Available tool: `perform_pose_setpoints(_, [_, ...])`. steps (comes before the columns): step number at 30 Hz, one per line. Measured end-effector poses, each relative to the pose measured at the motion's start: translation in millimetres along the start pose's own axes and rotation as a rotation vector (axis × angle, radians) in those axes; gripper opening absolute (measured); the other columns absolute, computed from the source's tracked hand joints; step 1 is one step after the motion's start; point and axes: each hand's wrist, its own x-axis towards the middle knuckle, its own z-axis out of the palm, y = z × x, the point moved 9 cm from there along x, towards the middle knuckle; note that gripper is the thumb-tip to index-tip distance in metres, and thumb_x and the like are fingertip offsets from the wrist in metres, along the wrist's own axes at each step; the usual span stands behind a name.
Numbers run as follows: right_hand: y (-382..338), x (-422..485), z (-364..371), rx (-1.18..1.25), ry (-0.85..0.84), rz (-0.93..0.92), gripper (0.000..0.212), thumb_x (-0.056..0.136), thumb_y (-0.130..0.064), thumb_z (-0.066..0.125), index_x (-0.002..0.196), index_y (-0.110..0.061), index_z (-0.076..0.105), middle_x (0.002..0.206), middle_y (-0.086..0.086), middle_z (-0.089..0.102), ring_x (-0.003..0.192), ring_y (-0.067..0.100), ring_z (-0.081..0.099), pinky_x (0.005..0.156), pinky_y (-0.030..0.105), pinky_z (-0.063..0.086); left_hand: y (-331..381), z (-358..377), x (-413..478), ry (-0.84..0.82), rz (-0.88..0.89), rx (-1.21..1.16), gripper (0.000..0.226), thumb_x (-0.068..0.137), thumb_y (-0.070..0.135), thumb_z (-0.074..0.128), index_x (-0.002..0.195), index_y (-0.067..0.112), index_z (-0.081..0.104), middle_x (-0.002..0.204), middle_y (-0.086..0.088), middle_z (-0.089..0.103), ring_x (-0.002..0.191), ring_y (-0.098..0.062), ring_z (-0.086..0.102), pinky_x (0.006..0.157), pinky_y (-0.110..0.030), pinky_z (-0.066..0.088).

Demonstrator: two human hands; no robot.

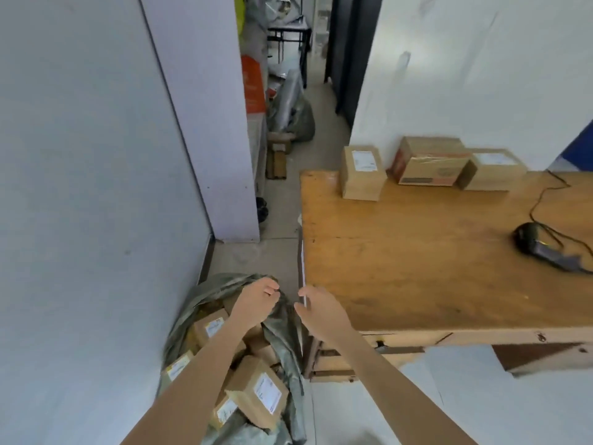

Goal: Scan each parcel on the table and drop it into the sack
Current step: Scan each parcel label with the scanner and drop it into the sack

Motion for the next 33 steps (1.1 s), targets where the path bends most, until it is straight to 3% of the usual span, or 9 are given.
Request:
perform_pose_setpoints(2, [31, 2, -32, -0.006, 0.041, 0.034, 0.035, 0.096, -0.035, 0.046, 0.128, -0.020, 0.051, 0.122, 0.006, 0.056, 0.108, 0.026, 0.058, 0.088, 0.035, 0.047, 36, 31, 15, -0.051, 0.059, 0.041, 0.017, 0.093, 0.009, 0.058, 0.108, 0.003, 0.064, 0.105, -0.017, 0.066, 0.102, -0.032, 0.063, 0.095, -0.040, 0.048])
perform_pose_setpoints(6, [102, 5, -97, -0.028, 0.113, 0.079, 0.036, 0.097, -0.036, 0.047, 0.129, -0.022, 0.052, 0.128, 0.004, 0.054, 0.101, 0.023, 0.061, 0.084, 0.033, 0.050, 103, 86, 41, -0.086, 0.133, 0.198, 0.021, 0.096, 0.022, 0.054, 0.114, 0.014, 0.062, 0.112, -0.005, 0.064, 0.104, -0.023, 0.062, 0.090, -0.033, 0.049])
perform_pose_setpoints(14, [248, 14, -225, -0.117, 0.114, 0.125, 0.038, 0.098, -0.036, 0.045, 0.133, -0.021, 0.047, 0.133, 0.005, 0.049, 0.093, 0.027, 0.061, 0.078, 0.036, 0.053, 222, 201, 86, -0.114, 0.138, 0.278, 0.029, 0.097, 0.029, 0.053, 0.125, 0.021, 0.057, 0.130, -0.001, 0.058, 0.119, -0.018, 0.055, 0.100, -0.037, 0.047])
perform_pose_setpoints(18, [304, 29, -269, -0.096, 0.127, 0.145, 0.039, 0.098, -0.034, 0.046, 0.135, -0.022, 0.045, 0.134, 0.005, 0.048, 0.101, 0.028, 0.060, 0.084, 0.039, 0.052, 264, 243, 115, -0.118, 0.141, 0.335, 0.036, 0.097, 0.028, 0.053, 0.132, 0.020, 0.053, 0.137, -0.001, 0.054, 0.125, -0.019, 0.051, 0.103, -0.037, 0.045])
perform_pose_setpoints(23, [360, 76, -314, -0.066, 0.125, 0.163, 0.036, 0.097, -0.035, 0.047, 0.131, -0.024, 0.044, 0.127, 0.004, 0.049, 0.098, 0.025, 0.058, 0.083, 0.039, 0.051, 299, 274, 179, -0.107, 0.116, 0.340, 0.042, 0.097, 0.028, 0.054, 0.138, 0.021, 0.047, 0.140, -0.003, 0.051, 0.126, -0.021, 0.050, 0.102, -0.036, 0.046])
perform_pose_setpoints(29, [414, 169, -381, -0.060, 0.154, 0.200, 0.045, 0.095, -0.035, 0.051, 0.137, -0.021, 0.039, 0.132, 0.005, 0.049, 0.113, 0.026, 0.053, 0.090, 0.038, 0.049, 342, 283, 296, -0.027, 0.078, 0.215, 0.058, 0.093, 0.029, 0.060, 0.144, 0.020, 0.036, 0.144, -0.008, 0.046, 0.127, -0.023, 0.050, 0.098, -0.033, 0.045])
perform_pose_setpoints(33, [438, 236, -430, -0.054, 0.157, 0.223, 0.048, 0.095, -0.034, 0.050, 0.139, -0.021, 0.038, 0.135, 0.007, 0.049, 0.119, 0.027, 0.051, 0.094, 0.039, 0.047, 370, 282, 368, 0.016, 0.040, 0.095, 0.070, 0.093, 0.030, 0.060, 0.151, 0.016, 0.024, 0.154, -0.013, 0.033, 0.138, -0.028, 0.039, 0.112, -0.042, 0.037])
